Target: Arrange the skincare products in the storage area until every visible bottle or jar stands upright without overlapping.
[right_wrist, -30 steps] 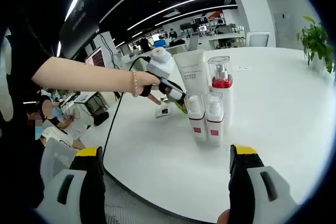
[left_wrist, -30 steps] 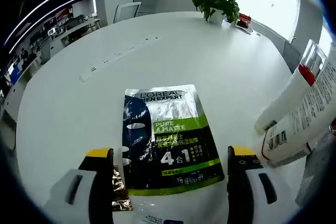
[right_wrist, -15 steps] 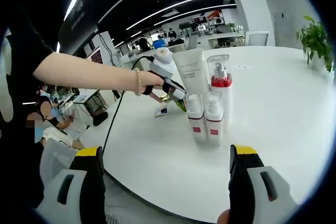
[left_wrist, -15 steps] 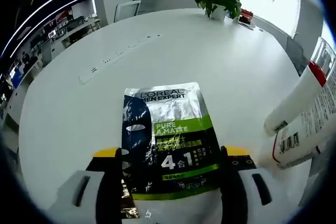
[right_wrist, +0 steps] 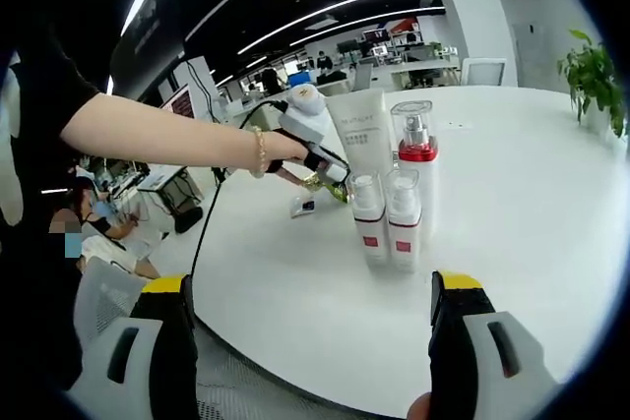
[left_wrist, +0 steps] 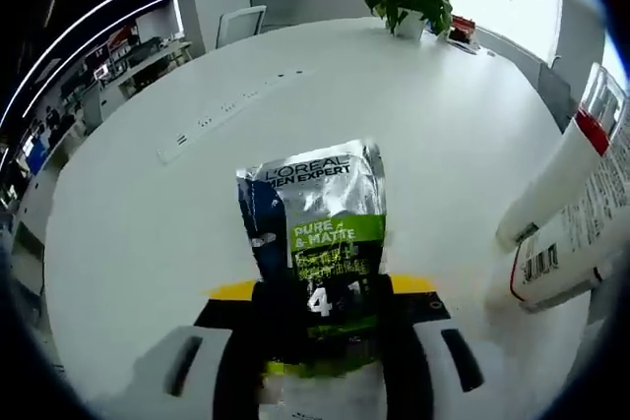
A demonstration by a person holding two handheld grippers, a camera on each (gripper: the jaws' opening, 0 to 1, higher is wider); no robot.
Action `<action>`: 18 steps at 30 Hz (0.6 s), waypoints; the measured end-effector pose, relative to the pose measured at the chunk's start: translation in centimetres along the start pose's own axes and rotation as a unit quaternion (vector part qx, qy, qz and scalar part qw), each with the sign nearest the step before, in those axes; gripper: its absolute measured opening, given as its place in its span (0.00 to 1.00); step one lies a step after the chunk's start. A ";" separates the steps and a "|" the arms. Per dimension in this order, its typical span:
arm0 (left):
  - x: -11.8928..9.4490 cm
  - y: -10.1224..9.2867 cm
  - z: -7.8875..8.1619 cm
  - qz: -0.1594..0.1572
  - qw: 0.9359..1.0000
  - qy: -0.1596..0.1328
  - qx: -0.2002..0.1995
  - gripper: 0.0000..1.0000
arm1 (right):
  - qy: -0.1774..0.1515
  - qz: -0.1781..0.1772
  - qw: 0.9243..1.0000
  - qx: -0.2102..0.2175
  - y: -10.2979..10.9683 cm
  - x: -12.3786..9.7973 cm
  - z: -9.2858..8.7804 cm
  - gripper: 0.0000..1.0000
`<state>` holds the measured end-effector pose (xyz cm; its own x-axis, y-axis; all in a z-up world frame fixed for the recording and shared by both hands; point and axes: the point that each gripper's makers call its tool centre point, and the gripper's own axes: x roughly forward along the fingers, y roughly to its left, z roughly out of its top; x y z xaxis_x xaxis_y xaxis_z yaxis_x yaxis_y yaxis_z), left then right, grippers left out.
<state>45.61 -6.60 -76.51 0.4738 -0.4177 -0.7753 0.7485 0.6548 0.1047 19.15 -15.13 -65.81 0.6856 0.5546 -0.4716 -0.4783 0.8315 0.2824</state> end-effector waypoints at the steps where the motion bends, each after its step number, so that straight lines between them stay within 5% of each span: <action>1: 0.0 0.3 -0.3 0.004 1.000 0.012 0.017 0.14 | 0.000 0.000 1.000 0.000 0.0 0.0 0.0 1.00; 9: -0.7 0.2 0.1 -0.001 0.999 -0.022 -0.044 0.08 | -0.003 -0.001 1.000 0.000 -0.1 0.0 0.1 1.00; 18: -5.1 -1.3 -0.2 -0.015 0.994 -0.070 -0.085 0.07 | -0.005 0.009 1.000 -0.004 0.3 0.0 0.2 1.00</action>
<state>42.12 -5.20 -72.80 0.5218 -0.5138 -0.6810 0.6796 0.7329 -0.0322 19.09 -14.88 -65.53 0.6825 0.5698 -0.4577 -0.4950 0.8211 0.2842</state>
